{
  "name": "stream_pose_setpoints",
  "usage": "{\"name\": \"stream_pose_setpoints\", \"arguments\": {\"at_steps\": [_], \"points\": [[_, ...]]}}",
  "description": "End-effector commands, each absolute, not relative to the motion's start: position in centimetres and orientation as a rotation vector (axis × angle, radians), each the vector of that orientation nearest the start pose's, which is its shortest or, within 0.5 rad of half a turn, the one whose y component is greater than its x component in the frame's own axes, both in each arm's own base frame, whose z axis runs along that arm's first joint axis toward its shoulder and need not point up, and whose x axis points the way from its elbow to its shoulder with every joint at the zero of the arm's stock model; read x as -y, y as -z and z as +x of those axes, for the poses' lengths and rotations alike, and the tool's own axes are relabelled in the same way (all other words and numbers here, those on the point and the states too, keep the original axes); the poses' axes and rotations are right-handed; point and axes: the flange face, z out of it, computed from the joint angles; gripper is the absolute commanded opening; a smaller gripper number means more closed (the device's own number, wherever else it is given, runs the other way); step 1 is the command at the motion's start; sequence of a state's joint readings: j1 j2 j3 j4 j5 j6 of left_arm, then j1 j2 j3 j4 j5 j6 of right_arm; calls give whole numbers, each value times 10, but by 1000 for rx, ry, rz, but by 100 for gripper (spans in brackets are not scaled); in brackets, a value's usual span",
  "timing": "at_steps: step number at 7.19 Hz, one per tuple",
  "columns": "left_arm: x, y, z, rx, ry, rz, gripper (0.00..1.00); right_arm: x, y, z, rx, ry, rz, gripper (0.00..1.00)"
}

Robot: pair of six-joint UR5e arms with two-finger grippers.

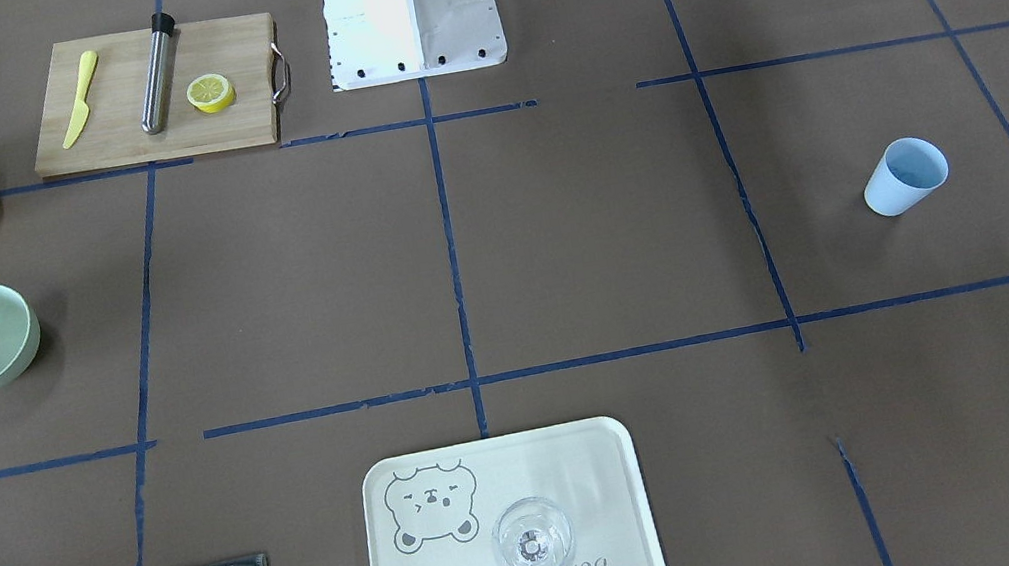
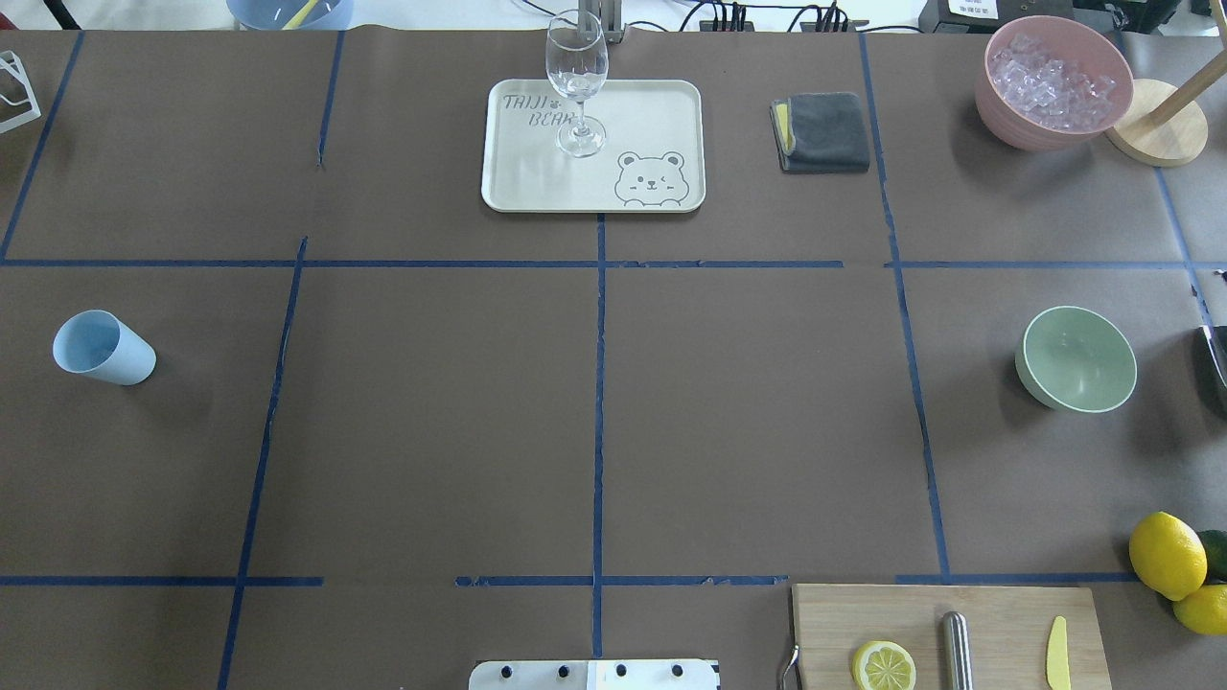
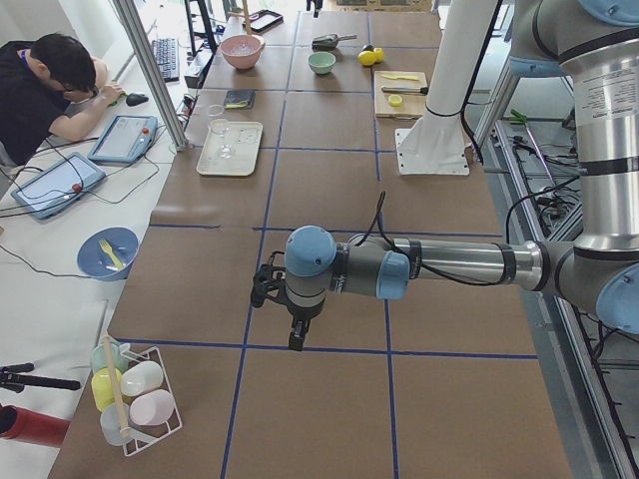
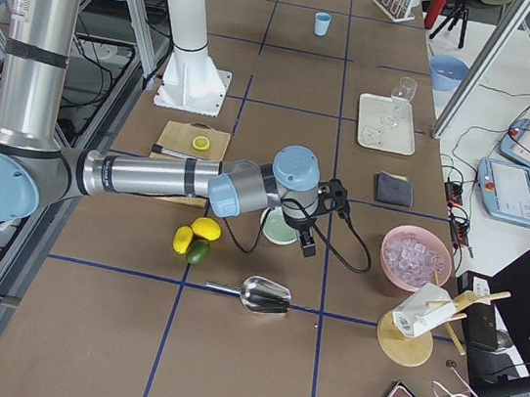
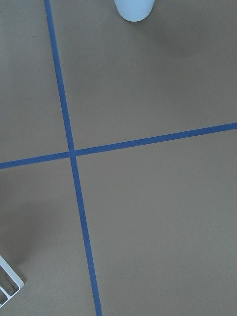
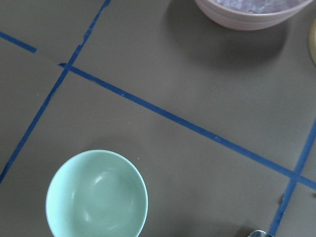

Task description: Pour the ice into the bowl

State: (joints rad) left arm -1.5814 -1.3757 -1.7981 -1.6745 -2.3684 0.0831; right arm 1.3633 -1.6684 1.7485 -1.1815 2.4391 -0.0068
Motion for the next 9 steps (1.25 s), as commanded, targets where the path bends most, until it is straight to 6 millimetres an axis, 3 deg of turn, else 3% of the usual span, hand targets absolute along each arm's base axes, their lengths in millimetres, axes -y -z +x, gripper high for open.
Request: {"name": "stream_pose_setpoints", "arguments": {"at_steps": [1, 5, 6, 7, 8, 9], "points": [[417, -623, -66, -790, -122, 165, 100, 471, -607, -91, 916, 485, 313, 100], [417, -623, -66, -791, -123, 166, 100, 470, -626, -155, 830, 474, 283, 99], [416, -623, -66, -790, -121, 164, 100, 472, -626, -164, 831, 488, 277, 95], [416, -623, -66, -792, -121, 164, 100, 470, -625, -173, 835, 507, 273, 83], [416, -624, -66, -792, -123, 164, 100, 472, -621, -175, 837, 513, 281, 48], [416, -624, -66, -790, -123, 164, 100, 476, -616, -177, 836, 518, 293, 0]]}}
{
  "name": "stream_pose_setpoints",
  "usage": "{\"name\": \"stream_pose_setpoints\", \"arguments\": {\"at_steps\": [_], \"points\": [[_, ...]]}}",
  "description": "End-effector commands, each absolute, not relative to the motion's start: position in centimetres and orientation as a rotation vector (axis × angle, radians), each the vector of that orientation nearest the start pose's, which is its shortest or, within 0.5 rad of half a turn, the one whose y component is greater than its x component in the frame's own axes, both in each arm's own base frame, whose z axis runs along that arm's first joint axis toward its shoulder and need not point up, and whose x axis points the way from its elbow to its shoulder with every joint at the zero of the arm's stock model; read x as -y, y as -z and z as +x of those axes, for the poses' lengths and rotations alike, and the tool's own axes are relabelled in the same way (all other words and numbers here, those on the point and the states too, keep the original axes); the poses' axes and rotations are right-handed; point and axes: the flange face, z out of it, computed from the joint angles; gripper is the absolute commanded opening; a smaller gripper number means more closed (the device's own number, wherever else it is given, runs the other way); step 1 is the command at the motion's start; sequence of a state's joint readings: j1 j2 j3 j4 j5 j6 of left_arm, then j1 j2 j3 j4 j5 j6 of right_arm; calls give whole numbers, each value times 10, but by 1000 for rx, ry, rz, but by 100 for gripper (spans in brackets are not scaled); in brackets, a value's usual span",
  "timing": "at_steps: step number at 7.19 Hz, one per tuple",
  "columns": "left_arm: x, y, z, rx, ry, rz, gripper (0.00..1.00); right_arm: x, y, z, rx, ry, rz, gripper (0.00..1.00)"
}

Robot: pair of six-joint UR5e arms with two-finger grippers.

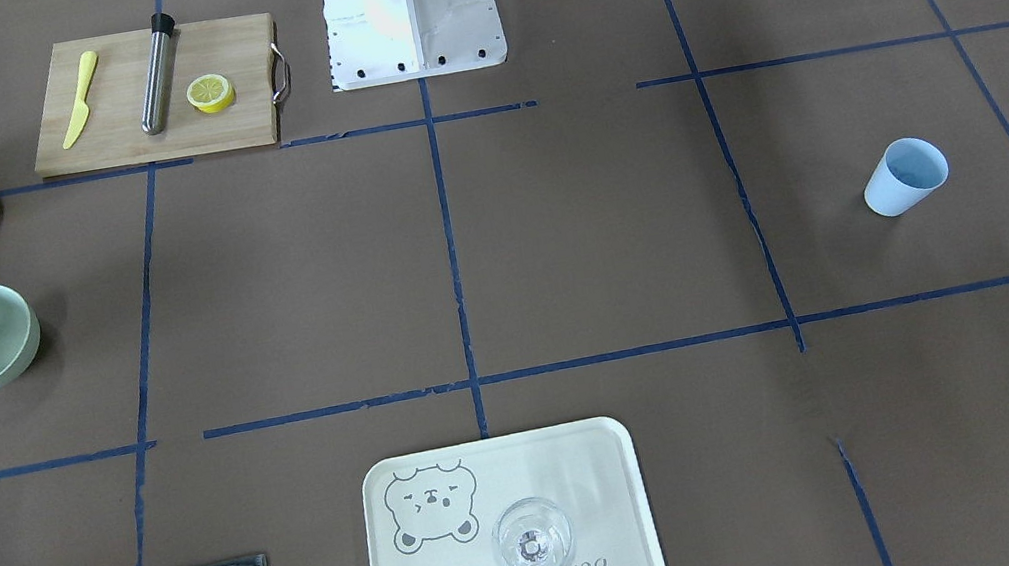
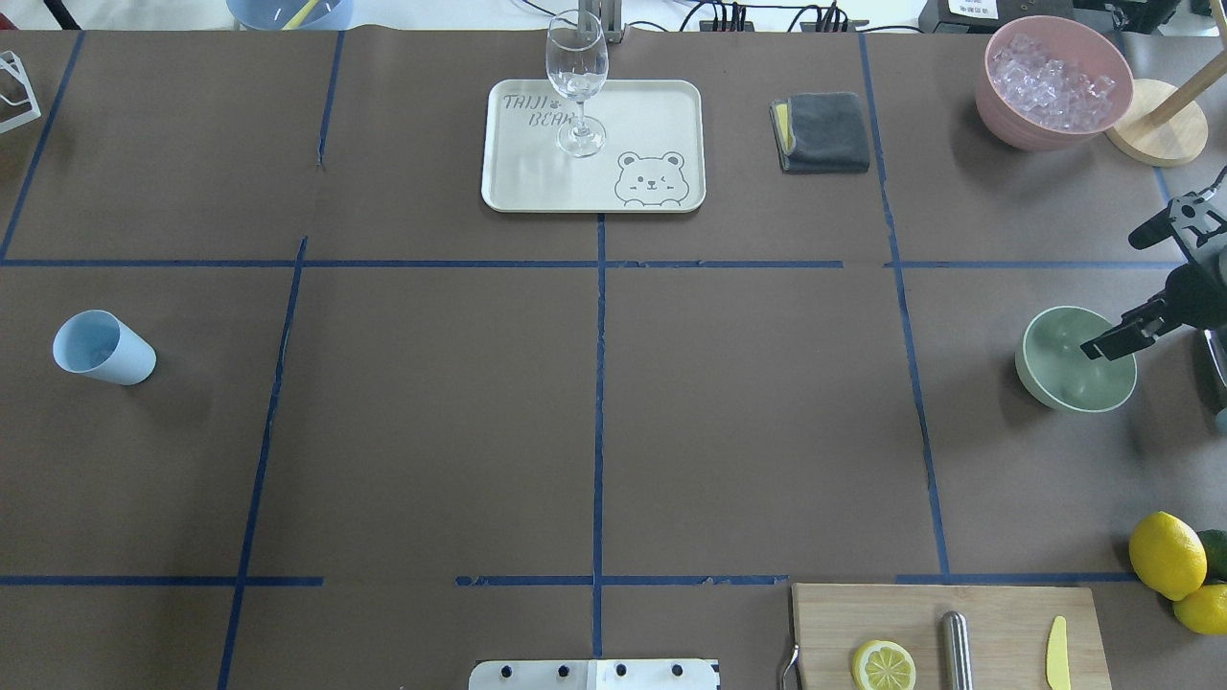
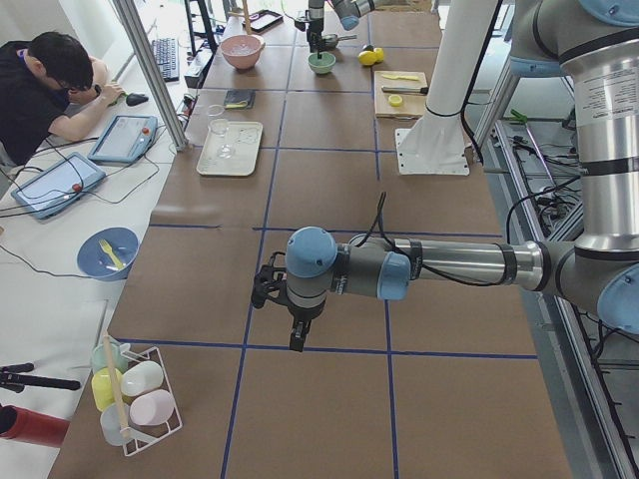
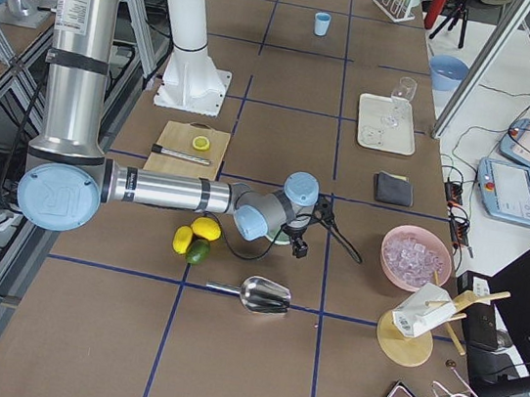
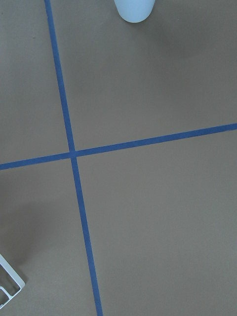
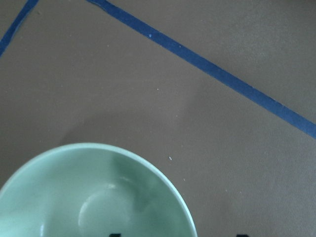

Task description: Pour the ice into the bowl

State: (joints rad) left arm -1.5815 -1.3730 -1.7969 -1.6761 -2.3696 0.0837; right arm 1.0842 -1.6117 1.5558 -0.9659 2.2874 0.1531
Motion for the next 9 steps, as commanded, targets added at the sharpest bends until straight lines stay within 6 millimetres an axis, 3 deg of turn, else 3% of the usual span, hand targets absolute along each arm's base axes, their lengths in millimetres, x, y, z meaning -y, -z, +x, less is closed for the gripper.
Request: {"name": "stream_pose_setpoints", "arguments": {"at_steps": [1, 3, 4, 6, 7, 8, 9], "points": [[416, -624, -66, -792, -123, 164, 100, 481, -612, -178, 818, 523, 316, 0], [416, -624, -66, -790, -123, 164, 100, 483, -610, -177, 802, 503, 320, 0], [416, -624, -66, -790, -123, 164, 100, 483, -590, -177, 820, 490, 343, 0], [416, -624, -66, -790, -123, 164, 100, 473, -504, -186, 925, 400, 381, 0], [416, -623, -66, -790, -123, 166, 100, 477, -447, -209, 1013, 338, 375, 0], [416, -623, -66, -790, -123, 166, 100, 478, -389, -255, 1104, 277, 332, 0], [416, -623, -66, -790, -123, 166, 100, 480, -318, -310, 1180, 218, 259, 0]]}}
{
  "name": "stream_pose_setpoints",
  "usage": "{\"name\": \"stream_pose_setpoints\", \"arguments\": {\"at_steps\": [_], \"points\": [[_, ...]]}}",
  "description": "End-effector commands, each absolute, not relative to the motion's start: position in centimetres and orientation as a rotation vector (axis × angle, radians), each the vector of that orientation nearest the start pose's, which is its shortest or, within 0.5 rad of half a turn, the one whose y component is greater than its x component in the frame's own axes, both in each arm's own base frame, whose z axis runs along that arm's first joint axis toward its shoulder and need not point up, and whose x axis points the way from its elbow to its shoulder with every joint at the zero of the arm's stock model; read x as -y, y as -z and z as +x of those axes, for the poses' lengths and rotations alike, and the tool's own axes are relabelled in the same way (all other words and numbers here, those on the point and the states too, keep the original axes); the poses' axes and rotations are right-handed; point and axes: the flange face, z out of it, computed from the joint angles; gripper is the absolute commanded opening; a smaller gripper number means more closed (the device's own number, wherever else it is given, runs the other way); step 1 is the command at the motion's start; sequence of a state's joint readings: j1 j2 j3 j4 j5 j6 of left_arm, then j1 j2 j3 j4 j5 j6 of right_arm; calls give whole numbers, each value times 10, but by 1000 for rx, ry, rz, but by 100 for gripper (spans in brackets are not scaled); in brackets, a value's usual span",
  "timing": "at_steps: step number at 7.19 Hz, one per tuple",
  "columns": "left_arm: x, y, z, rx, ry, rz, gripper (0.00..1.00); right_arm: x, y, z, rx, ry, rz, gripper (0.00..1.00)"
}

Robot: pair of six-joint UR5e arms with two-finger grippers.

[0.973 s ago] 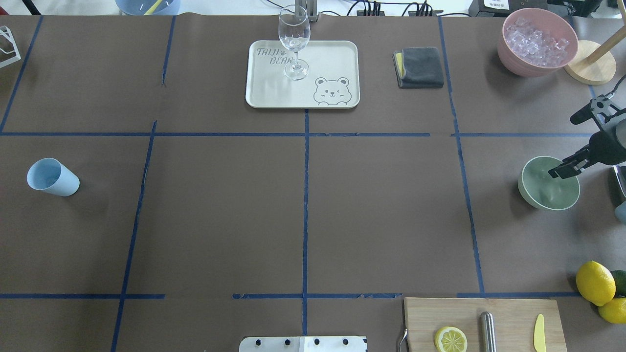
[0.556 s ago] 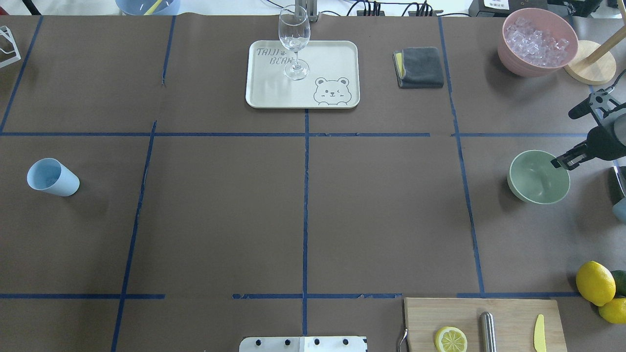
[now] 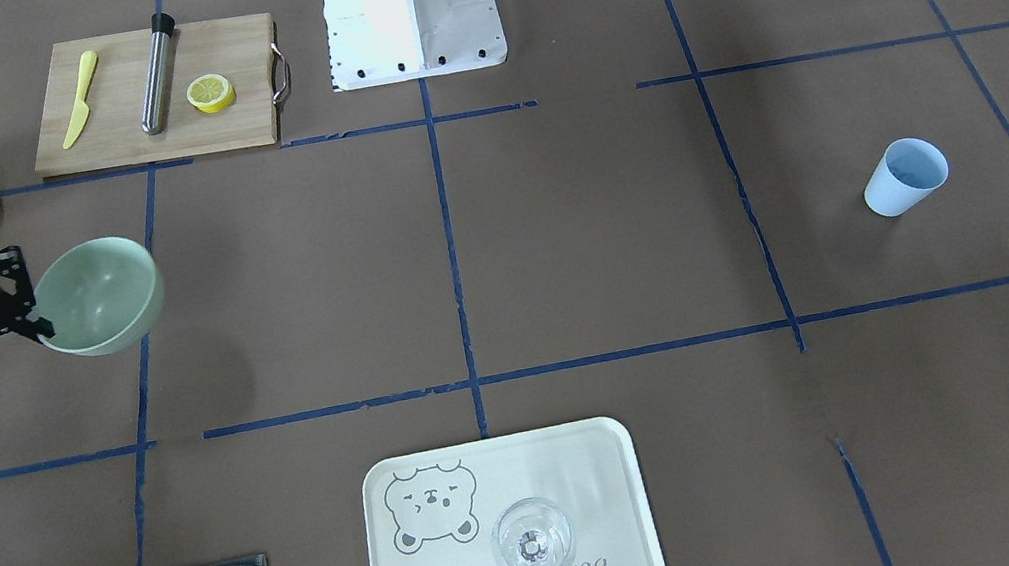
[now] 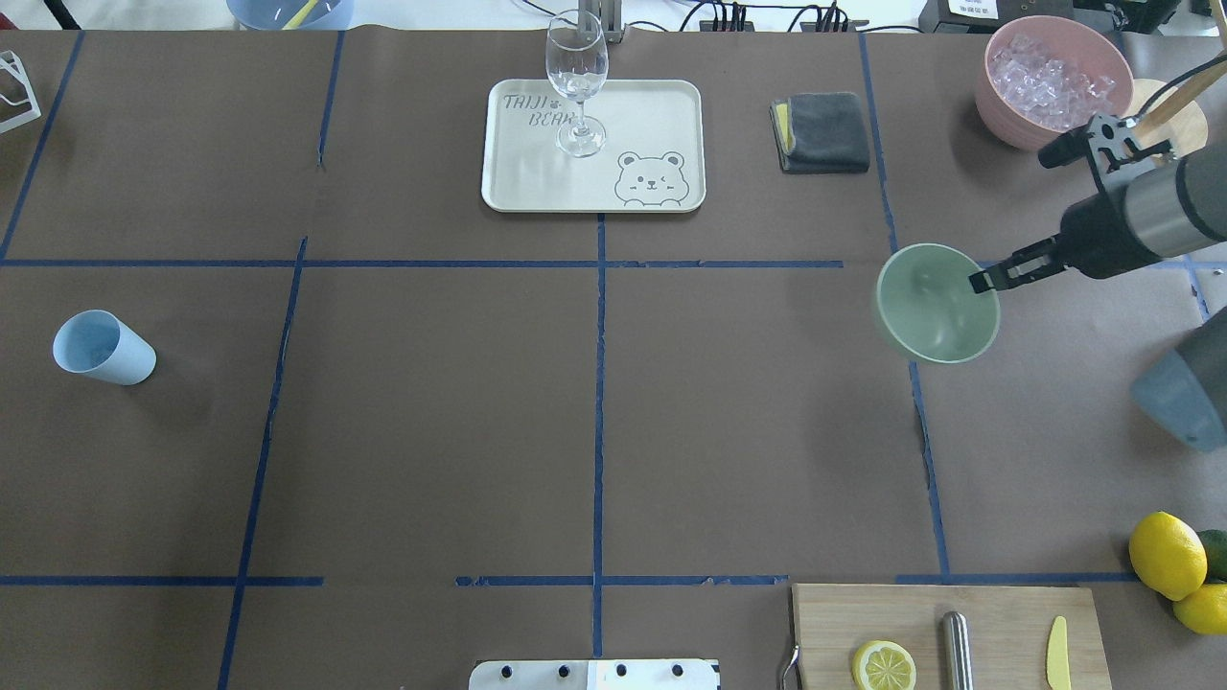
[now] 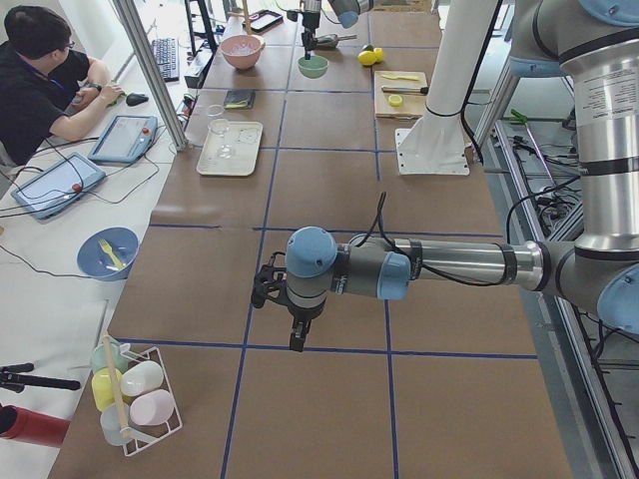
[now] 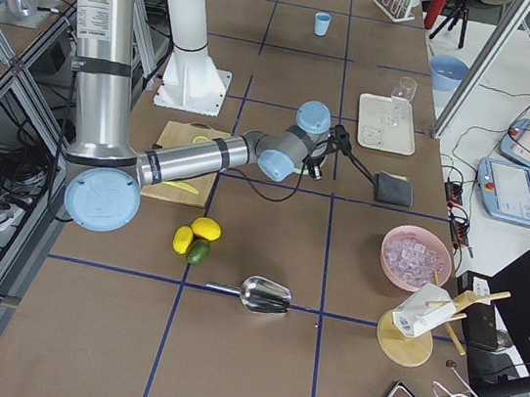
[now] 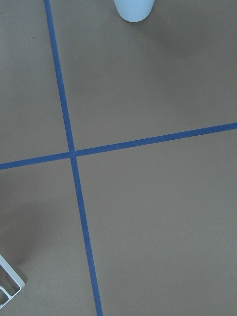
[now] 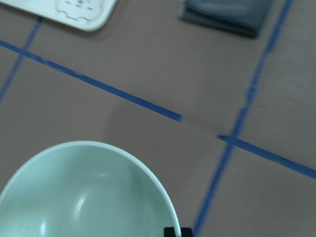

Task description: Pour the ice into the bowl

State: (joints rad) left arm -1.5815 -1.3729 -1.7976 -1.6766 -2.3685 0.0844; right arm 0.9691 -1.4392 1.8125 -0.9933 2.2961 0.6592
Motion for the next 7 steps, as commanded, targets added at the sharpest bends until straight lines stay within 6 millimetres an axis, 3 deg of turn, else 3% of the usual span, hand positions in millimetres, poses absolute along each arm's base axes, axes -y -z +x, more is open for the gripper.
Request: {"name": "stream_pose_setpoints", "arguments": {"at_steps": [1, 2, 3, 4, 5, 6, 7], "points": [[416, -623, -66, -790, -123, 166, 100, 481, -252, -351, 1196, 183, 203, 0], [416, -623, -66, -791, -124, 166, 100, 475, -200, -393, 1153, 147, 200, 0], [416, -623, -66, -790, -122, 165, 100, 453, -157, -445, 1091, 105, 192, 0], [416, -622, -66, -791, -124, 167, 100, 440, -127, -488, 1030, 70, 197, 0], [416, -622, -66, -791, -123, 166, 100, 442, -101, -546, 998, 16, 162, 0], [416, -622, -66, -791, -123, 166, 100, 446, -81, -609, 936, -7, 160, 0], [416, -622, -66, -791, -123, 168, 100, 445, -68, -659, 883, -55, 154, 0]]}}
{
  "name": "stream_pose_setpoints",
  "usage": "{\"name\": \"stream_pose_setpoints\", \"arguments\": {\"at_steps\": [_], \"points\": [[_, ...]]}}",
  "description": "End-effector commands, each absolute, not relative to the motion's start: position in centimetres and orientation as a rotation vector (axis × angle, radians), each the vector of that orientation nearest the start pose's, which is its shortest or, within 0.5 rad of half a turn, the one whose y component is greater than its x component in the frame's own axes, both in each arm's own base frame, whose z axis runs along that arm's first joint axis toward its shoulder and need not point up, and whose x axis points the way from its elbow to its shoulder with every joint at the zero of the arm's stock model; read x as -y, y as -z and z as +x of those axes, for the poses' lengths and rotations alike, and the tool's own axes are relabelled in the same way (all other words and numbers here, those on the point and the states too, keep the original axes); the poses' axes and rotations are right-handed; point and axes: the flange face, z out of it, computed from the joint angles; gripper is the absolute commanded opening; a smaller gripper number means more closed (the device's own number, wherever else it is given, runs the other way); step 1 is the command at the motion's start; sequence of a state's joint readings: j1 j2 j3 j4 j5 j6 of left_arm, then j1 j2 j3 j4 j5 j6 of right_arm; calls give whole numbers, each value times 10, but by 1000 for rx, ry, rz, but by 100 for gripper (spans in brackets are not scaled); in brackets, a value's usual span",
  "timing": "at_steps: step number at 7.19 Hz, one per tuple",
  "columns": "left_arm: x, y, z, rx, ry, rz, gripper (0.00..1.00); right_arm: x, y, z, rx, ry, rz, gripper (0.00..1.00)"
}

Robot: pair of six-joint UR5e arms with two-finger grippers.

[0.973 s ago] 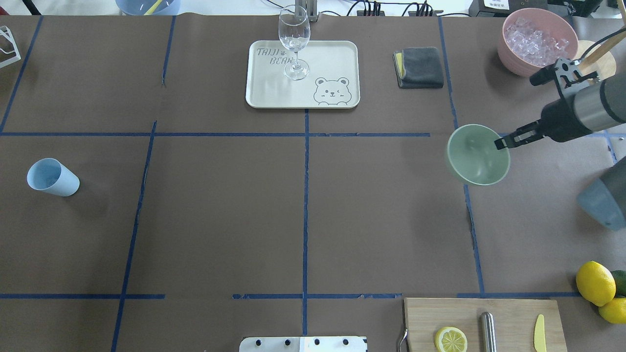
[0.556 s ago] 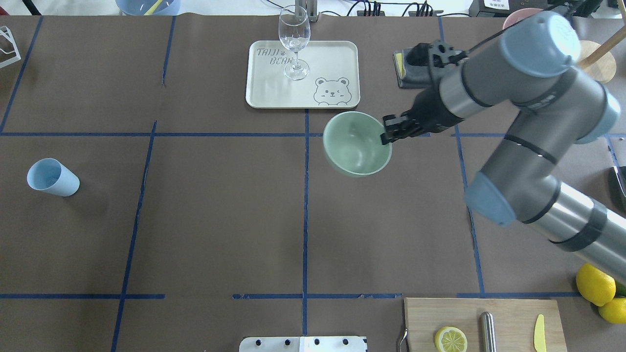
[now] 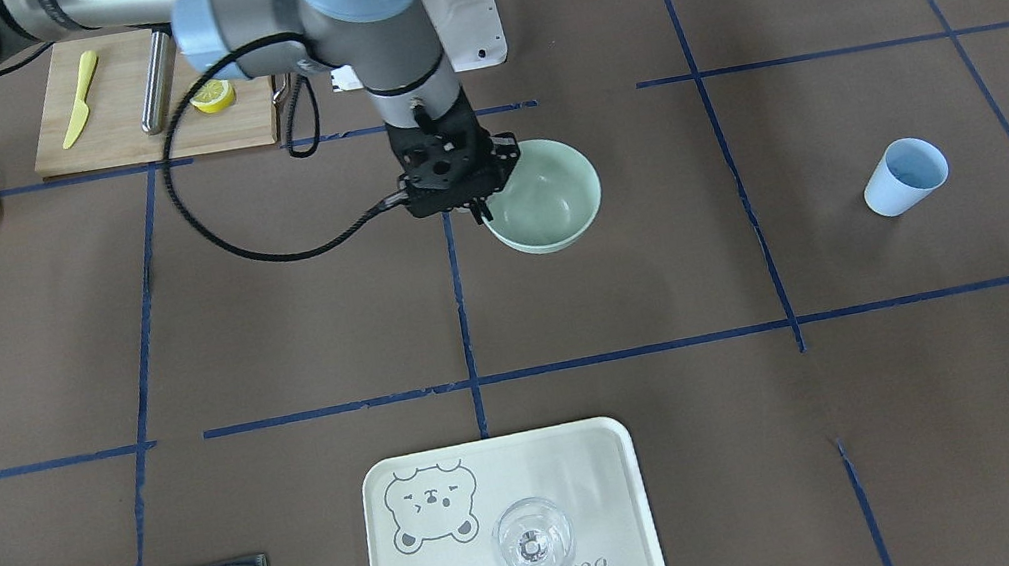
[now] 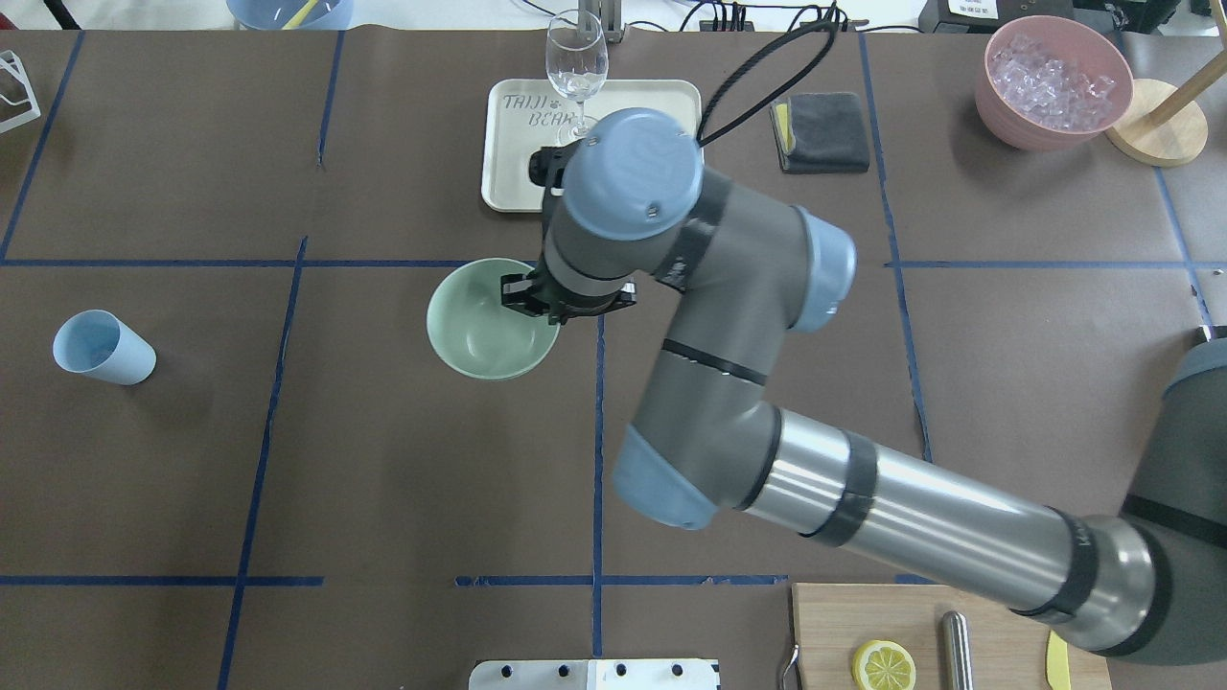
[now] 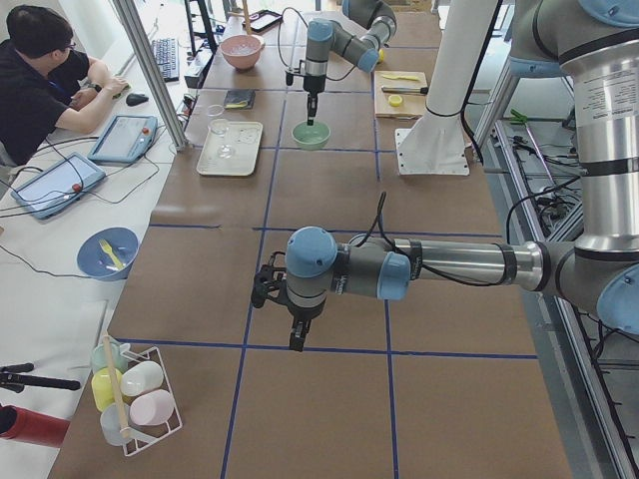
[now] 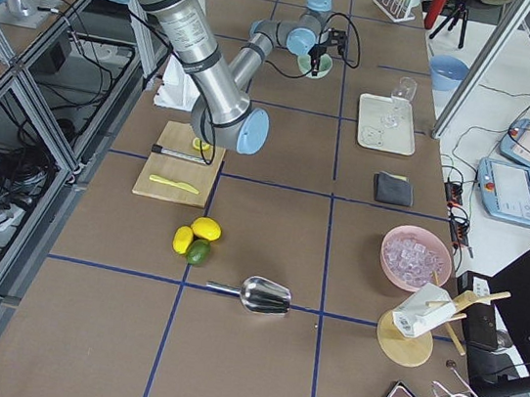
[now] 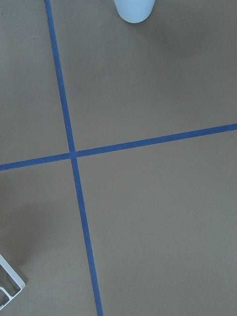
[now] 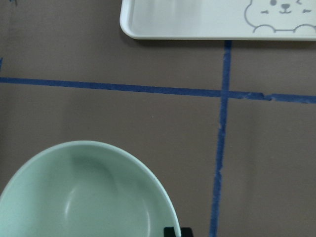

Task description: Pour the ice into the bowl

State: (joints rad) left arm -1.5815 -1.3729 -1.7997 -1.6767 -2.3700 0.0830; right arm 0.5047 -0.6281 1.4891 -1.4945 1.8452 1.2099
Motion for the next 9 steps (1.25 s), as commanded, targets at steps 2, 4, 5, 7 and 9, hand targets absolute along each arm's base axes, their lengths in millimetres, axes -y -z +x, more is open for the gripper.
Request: {"name": "stream_pose_setpoints", "arguments": {"at_steps": [2, 4, 5, 7, 9], "points": [[417, -621, -66, -791, -125, 169, 100, 428, -86, -704, 871, -90, 164, 0], [417, -621, -66, -791, -124, 169, 100, 423, -87, -708, 871, -94, 158, 0], [417, -621, -66, -791, -124, 169, 100, 423, -83, -708, 902, -107, 161, 7], [417, -622, -66, -791, -125, 167, 100, 421, -75, -705, 921, -126, 157, 100], [417, -622, -66, -791, -125, 167, 100, 450, -51, -665, 969, -125, 198, 100]]}}
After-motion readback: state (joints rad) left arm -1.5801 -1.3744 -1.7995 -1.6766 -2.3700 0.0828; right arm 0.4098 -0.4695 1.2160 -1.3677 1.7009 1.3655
